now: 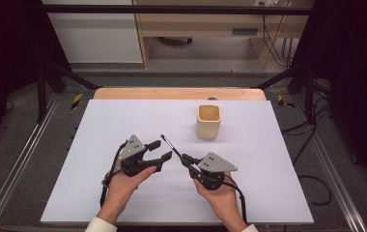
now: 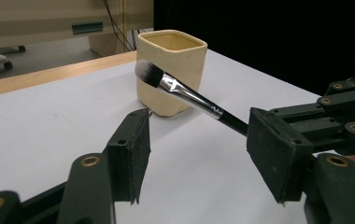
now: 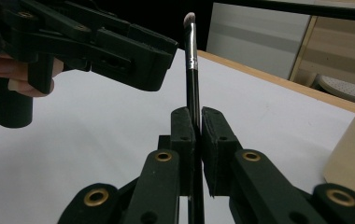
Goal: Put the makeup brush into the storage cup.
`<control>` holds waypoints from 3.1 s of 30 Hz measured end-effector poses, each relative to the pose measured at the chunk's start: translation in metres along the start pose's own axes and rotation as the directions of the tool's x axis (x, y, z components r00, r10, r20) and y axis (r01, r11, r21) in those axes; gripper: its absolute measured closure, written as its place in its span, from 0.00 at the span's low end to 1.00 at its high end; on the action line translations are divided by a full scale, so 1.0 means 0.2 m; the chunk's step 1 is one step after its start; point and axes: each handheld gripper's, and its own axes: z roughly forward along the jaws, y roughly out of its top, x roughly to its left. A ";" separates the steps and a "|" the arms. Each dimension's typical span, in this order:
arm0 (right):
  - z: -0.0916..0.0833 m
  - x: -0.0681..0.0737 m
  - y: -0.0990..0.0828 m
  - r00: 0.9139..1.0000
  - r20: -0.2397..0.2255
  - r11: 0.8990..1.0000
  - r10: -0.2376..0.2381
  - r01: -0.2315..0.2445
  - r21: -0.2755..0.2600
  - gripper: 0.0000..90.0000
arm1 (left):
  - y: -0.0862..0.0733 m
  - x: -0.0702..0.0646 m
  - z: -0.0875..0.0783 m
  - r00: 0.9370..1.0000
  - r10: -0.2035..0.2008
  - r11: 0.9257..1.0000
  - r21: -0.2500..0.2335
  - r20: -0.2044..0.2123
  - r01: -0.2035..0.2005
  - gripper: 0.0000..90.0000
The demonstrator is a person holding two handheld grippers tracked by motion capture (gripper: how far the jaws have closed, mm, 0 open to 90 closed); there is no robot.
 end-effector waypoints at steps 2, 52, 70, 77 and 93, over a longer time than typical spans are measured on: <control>0.00 0.00 0.00 1.000 -0.001 1.000 0.001 -0.001 0.000 0.93 | 0.00 0.00 0.00 1.000 -0.007 1.000 0.003 -0.003 0.007 0.45; 0.05 0.01 -0.02 0.999 -0.037 0.999 0.033 -0.032 0.033 0.93 | -0.01 -0.02 0.08 0.996 -0.090 0.996 0.007 0.014 0.090 0.66; 0.06 0.02 -0.03 0.998 -0.047 0.998 0.044 -0.042 0.043 0.93 | -0.01 -0.04 0.08 0.994 -0.103 0.995 -0.009 0.028 0.103 0.76; 0.06 0.02 -0.03 0.998 -0.049 0.998 0.047 -0.045 0.049 0.93 | 0.00 -0.05 0.08 0.992 -0.118 0.993 -0.021 0.048 0.119 0.82; 0.06 0.01 -0.03 0.997 -0.060 0.997 0.052 -0.049 0.053 0.83 | 0.04 -0.08 0.06 0.998 -0.044 0.998 -0.036 0.033 0.045 0.93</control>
